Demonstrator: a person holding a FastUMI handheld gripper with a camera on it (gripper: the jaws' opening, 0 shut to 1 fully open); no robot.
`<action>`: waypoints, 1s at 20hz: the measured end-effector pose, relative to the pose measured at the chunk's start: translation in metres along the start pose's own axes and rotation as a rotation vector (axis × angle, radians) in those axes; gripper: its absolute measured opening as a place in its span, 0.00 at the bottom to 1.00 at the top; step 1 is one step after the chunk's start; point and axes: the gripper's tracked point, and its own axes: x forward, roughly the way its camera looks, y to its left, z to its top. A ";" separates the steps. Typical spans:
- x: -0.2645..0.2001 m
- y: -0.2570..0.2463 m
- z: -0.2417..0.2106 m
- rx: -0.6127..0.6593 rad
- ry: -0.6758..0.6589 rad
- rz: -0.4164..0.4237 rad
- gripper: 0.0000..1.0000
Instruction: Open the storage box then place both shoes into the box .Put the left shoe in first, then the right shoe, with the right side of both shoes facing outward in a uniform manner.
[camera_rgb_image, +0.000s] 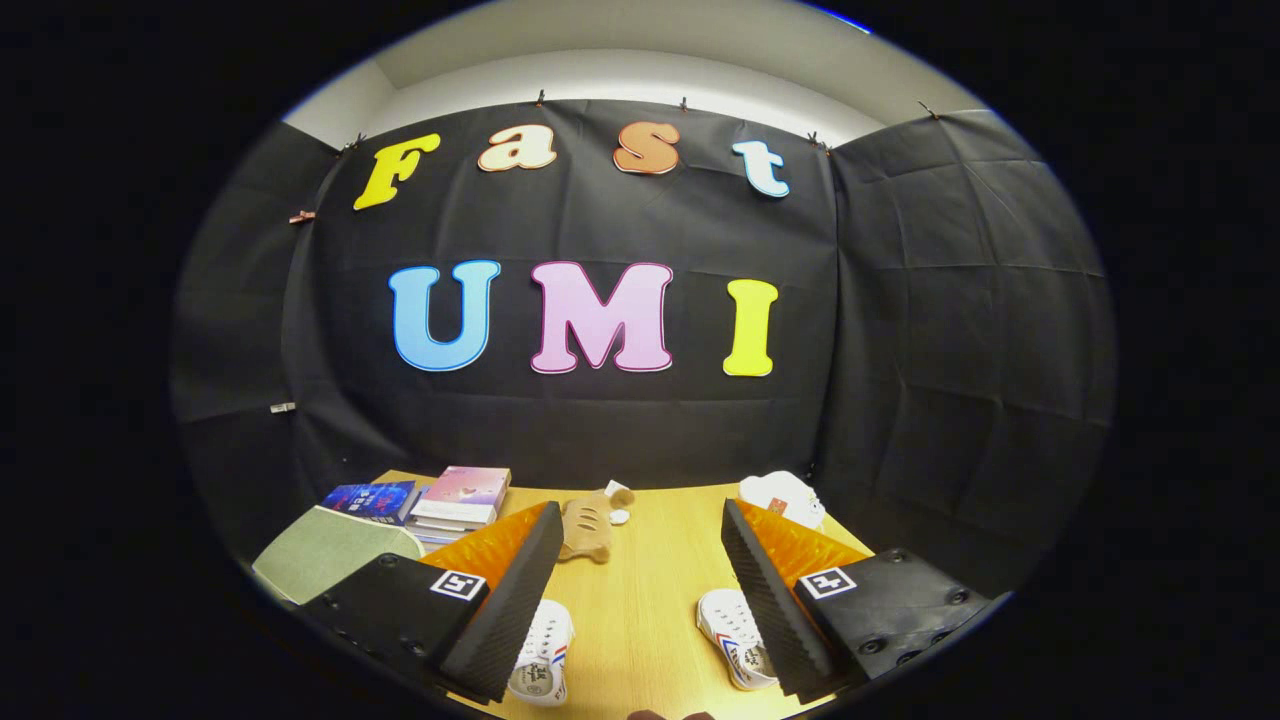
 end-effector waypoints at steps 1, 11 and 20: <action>0.001 0.000 -0.001 0.001 0.005 0.005 0.97; 0.021 0.013 -0.033 0.073 0.146 0.147 0.98; -0.007 0.113 -0.106 0.211 0.428 0.590 0.99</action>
